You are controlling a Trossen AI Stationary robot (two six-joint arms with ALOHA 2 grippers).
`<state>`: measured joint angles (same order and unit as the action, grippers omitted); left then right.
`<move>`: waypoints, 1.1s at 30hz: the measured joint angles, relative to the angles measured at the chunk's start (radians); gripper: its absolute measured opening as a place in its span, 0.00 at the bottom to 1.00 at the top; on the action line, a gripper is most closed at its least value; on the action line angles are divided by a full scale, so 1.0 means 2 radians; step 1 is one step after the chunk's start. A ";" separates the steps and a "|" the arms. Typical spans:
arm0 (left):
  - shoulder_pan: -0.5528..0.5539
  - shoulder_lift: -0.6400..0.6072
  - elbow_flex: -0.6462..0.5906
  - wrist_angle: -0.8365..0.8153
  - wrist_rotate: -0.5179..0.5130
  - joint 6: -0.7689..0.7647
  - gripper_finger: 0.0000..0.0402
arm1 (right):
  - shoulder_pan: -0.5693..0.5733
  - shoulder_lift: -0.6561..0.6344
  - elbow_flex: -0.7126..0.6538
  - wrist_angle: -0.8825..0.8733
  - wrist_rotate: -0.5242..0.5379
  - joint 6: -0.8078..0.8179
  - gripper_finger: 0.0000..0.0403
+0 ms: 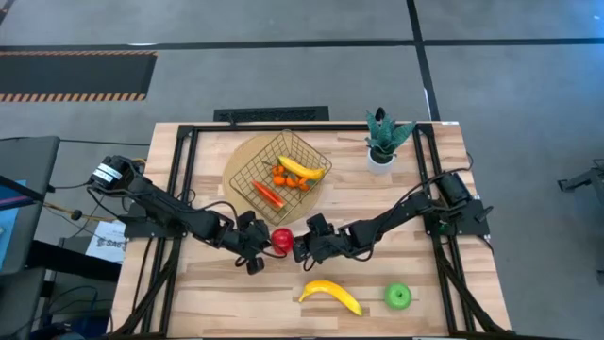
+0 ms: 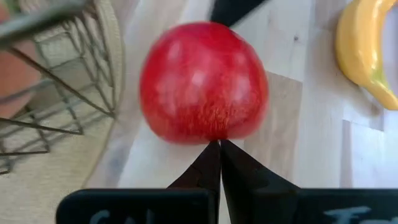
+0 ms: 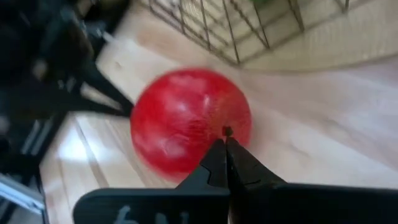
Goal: Build produce basket
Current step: Put the red apple into the wire basket
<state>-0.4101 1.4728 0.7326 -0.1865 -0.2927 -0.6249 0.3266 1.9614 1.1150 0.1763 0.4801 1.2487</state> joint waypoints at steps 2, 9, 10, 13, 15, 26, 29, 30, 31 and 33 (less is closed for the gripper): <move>-0.001 0.000 0.000 0.003 0.001 0.000 0.00 | 0.000 0.000 0.000 0.017 0.019 -0.001 0.00; 0.004 0.000 0.000 0.012 -0.005 -0.008 0.00 | -0.005 0.002 0.000 0.048 0.030 -0.011 0.00; 0.005 0.000 -0.001 0.018 -0.004 -0.007 0.00 | -0.005 0.003 0.000 0.047 0.030 -0.010 0.00; 0.009 0.000 -0.001 0.055 -0.001 0.001 0.00 | -0.005 0.003 0.000 0.046 0.029 -0.010 0.00; 0.013 0.000 0.001 0.084 0.000 0.010 0.00 | -0.005 0.004 0.000 0.046 0.028 -0.010 0.00; 0.021 0.011 0.002 0.101 0.004 0.028 0.00 | -0.004 0.003 0.067 0.045 0.020 -0.070 0.00; 0.023 0.010 0.014 0.092 -0.036 0.040 0.00 | 0.010 0.001 0.083 0.031 -0.010 -0.079 0.00; 0.021 0.011 0.020 0.079 -0.069 0.037 0.00 | 0.012 0.002 0.091 0.028 -0.038 -0.087 0.00; 0.021 0.009 0.032 0.067 -0.073 0.038 0.00 | 0.017 0.004 0.100 0.029 -0.044 -0.094 0.00; 0.022 0.003 0.062 0.046 -0.082 0.055 0.00 | 0.025 0.003 0.110 0.012 -0.039 -0.103 0.00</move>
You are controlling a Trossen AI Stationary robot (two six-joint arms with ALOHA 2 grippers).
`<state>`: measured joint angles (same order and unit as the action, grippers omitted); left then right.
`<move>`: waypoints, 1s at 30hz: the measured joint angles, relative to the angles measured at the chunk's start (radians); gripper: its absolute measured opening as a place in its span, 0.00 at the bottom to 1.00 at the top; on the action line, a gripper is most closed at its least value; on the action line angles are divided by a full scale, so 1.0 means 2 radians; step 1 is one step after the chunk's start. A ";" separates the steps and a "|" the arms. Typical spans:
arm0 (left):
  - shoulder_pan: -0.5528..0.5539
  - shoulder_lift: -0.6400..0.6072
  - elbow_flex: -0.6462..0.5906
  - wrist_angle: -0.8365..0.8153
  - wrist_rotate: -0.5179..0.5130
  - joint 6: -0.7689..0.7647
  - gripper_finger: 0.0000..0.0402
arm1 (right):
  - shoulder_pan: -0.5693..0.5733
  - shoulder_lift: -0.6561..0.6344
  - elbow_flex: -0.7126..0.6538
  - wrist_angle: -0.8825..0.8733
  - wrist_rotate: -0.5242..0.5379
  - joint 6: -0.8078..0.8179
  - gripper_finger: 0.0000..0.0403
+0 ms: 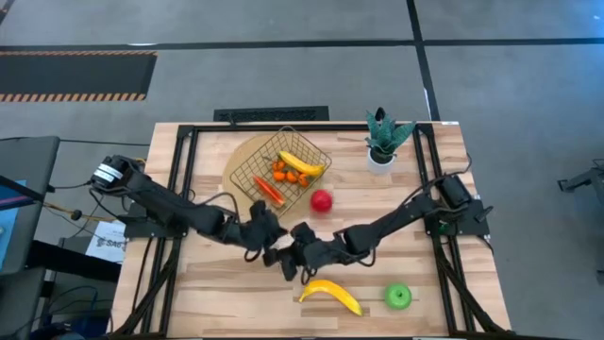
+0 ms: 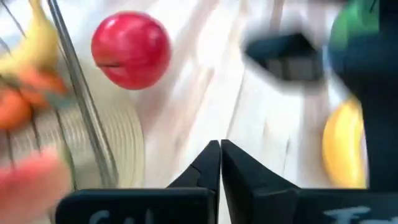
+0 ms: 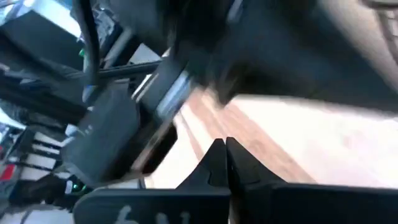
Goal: Build produce basket
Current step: Put the red apple into the wire basket
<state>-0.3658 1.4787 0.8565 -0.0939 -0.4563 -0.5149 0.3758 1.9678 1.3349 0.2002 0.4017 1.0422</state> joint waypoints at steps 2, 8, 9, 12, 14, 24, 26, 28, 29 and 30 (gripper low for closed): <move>0.000 0.001 0.027 -0.044 0.000 0.016 0.00 | 0.006 0.000 0.008 -0.017 0.010 -0.002 0.00; -0.017 0.006 0.068 -0.110 0.002 0.019 0.00 | 0.025 -0.004 0.031 -0.111 0.055 0.004 0.00; -0.019 0.006 0.067 -0.115 -0.001 0.017 0.00 | 0.027 -0.004 0.038 -0.132 0.057 0.005 0.00; -0.028 0.006 0.068 -0.131 -0.003 -0.003 0.00 | 0.031 -0.008 0.062 -0.215 0.069 0.011 0.00; -0.035 0.006 0.067 -0.143 -0.001 -0.018 0.00 | 0.029 -0.010 0.079 -0.288 0.076 0.028 0.00; -0.069 0.006 0.067 -0.111 -0.002 -0.034 0.00 | 0.041 -0.019 0.132 -0.632 0.084 0.160 0.00; -0.072 0.006 0.067 -0.112 -0.002 -0.036 0.00 | 0.051 -0.025 0.139 -0.688 0.089 0.201 0.00; -0.074 0.006 0.067 -0.113 -0.001 -0.038 0.00 | 0.062 -0.030 0.144 -0.755 0.092 0.251 0.00; -0.075 0.006 0.067 -0.115 -0.001 -0.039 0.00 | 0.069 -0.034 0.145 -0.788 0.092 0.280 0.00; -0.075 0.006 0.067 -0.116 0.000 -0.039 0.00 | 0.079 -0.039 0.145 -0.821 0.089 0.310 0.00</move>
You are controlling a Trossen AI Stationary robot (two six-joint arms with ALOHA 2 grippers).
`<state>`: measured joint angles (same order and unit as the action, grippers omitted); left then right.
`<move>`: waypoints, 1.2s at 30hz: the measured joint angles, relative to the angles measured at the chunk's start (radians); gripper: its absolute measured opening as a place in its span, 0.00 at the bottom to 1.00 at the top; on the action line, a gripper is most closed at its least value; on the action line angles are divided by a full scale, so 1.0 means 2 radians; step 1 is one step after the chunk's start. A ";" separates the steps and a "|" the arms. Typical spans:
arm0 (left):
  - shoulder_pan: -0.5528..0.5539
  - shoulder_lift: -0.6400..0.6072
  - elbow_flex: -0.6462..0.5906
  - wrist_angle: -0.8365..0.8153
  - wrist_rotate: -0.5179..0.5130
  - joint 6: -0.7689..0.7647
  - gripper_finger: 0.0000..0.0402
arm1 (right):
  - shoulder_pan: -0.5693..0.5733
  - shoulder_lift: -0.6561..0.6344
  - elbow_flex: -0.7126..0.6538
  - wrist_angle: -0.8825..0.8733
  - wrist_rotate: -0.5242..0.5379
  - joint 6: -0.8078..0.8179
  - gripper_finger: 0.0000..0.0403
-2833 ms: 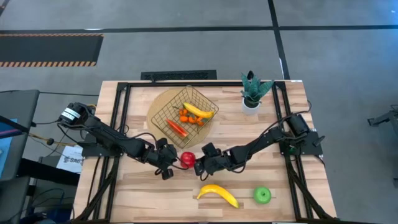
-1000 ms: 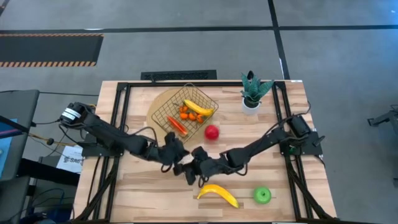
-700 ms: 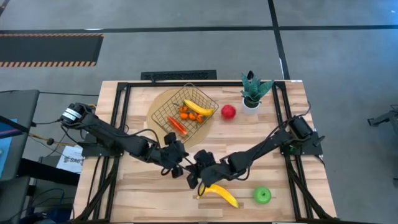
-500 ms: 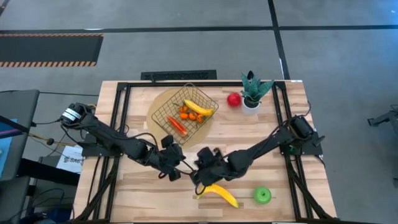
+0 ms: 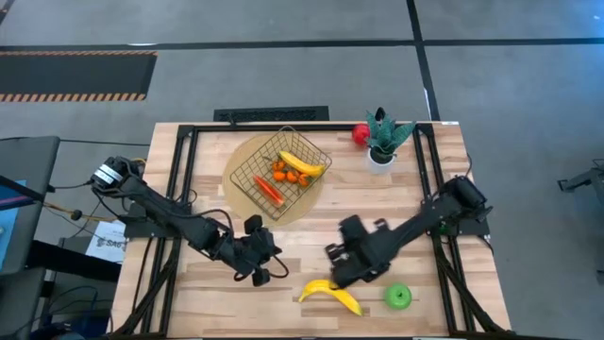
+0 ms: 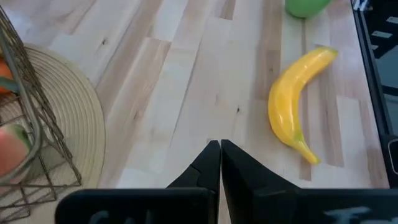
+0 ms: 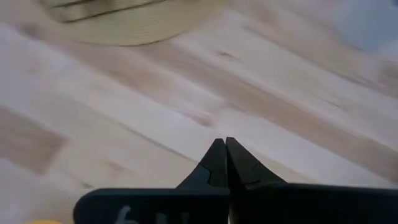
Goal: Build produce basket
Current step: Put the red apple into the wire basket
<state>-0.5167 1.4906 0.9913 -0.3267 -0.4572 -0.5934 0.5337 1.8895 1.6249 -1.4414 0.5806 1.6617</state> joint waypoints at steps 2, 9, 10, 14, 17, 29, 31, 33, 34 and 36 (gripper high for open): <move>0.000 0.000 0.000 0.001 0.000 0.000 0.00 | 0.019 -0.007 0.000 -0.058 -0.006 0.064 0.00; 0.001 0.000 0.000 0.001 -0.001 0.007 0.00 | 0.084 -0.036 -0.018 -0.065 -0.001 0.193 0.00; 0.001 0.000 0.000 0.001 -0.001 0.009 0.00 | 0.090 -0.034 -0.021 -0.063 -0.001 0.203 0.00; 0.001 0.000 0.000 0.001 -0.001 0.012 0.00 | 0.105 -0.029 -0.020 -0.067 -0.001 0.235 0.00; 0.001 0.000 0.000 0.001 -0.001 0.012 0.00 | 0.111 -0.023 -0.022 -0.063 -0.003 0.251 0.00; 0.001 0.000 0.000 0.002 -0.001 0.012 0.00 | 0.101 -0.010 -0.021 -0.031 0.000 0.234 0.00; 0.001 0.000 0.000 0.002 -0.001 0.012 0.00 | 0.098 -0.008 -0.021 -0.024 0.000 0.226 0.00; 0.001 0.000 0.000 0.002 -0.001 0.012 0.00 | 0.095 -0.009 -0.021 -0.021 0.001 0.215 0.00; 0.001 0.000 0.000 0.002 -0.001 0.012 0.00 | 0.093 -0.009 -0.021 -0.020 0.001 0.212 0.00; 0.000 0.000 0.000 0.002 -0.001 0.011 0.00 | 0.090 -0.009 -0.021 -0.019 0.001 0.204 0.00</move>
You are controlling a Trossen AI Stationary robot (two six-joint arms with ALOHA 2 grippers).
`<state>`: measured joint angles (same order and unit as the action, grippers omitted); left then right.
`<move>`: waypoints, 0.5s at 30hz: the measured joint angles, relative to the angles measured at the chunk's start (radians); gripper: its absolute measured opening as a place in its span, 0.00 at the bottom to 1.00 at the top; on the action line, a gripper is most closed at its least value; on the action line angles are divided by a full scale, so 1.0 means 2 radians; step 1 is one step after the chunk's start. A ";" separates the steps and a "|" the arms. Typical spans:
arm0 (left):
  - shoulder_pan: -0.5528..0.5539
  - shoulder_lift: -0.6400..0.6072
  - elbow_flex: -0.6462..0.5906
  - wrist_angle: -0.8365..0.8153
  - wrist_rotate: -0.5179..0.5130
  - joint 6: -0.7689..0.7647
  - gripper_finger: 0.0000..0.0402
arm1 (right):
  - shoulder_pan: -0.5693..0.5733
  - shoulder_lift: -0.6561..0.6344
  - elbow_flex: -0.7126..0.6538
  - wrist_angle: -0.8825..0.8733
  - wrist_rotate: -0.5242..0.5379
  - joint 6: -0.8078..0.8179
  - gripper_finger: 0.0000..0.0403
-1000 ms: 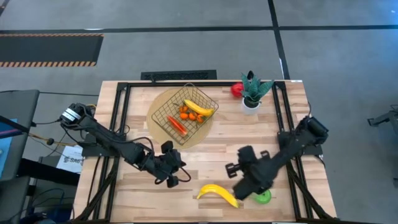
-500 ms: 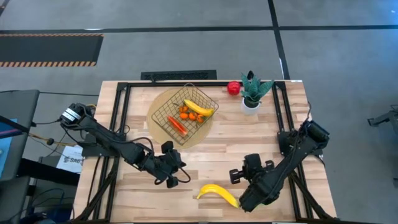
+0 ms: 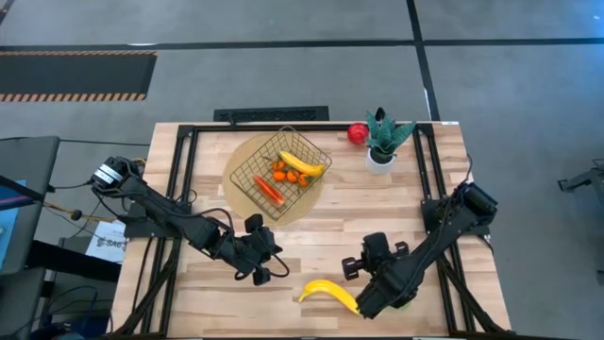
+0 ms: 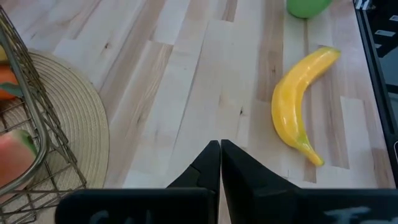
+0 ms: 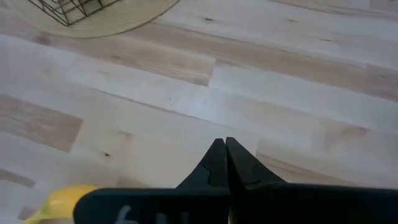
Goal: Build produce basket
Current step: Put the red apple into the wire basket
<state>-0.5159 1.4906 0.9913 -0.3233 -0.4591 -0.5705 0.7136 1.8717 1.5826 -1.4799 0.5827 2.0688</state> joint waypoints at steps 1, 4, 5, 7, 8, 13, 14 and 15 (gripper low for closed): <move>0.000 0.000 0.000 0.000 0.000 0.000 0.00 | -0.002 0.000 0.000 0.000 0.000 -0.003 0.00; 0.000 0.000 0.000 0.000 0.000 0.000 0.00 | -0.006 0.000 0.000 0.001 0.000 -0.005 0.00; 0.000 0.000 0.000 0.000 0.000 0.000 0.00 | -0.008 0.000 0.000 0.001 0.000 -0.007 0.00; 0.000 0.000 0.000 0.000 0.000 0.000 0.00 | -0.009 0.000 0.000 0.007 0.001 -0.016 0.00; 0.000 0.000 0.000 0.000 0.000 0.000 0.00 | -0.012 0.000 0.000 0.012 0.002 -0.021 0.00; 0.000 0.000 0.000 0.000 0.000 0.000 0.00 | -0.018 0.000 0.000 0.030 0.003 -0.041 0.00; 0.000 0.000 0.000 0.000 0.000 0.000 0.00 | -0.019 0.000 0.000 0.032 0.005 -0.043 0.00; 0.000 0.000 0.000 0.000 0.000 0.000 0.00 | -0.019 0.000 0.000 0.035 0.010 -0.045 0.00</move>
<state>-0.5159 1.4906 0.9909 -0.3235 -0.4591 -0.5697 0.6761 1.8713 1.5826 -1.4104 0.6019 1.9792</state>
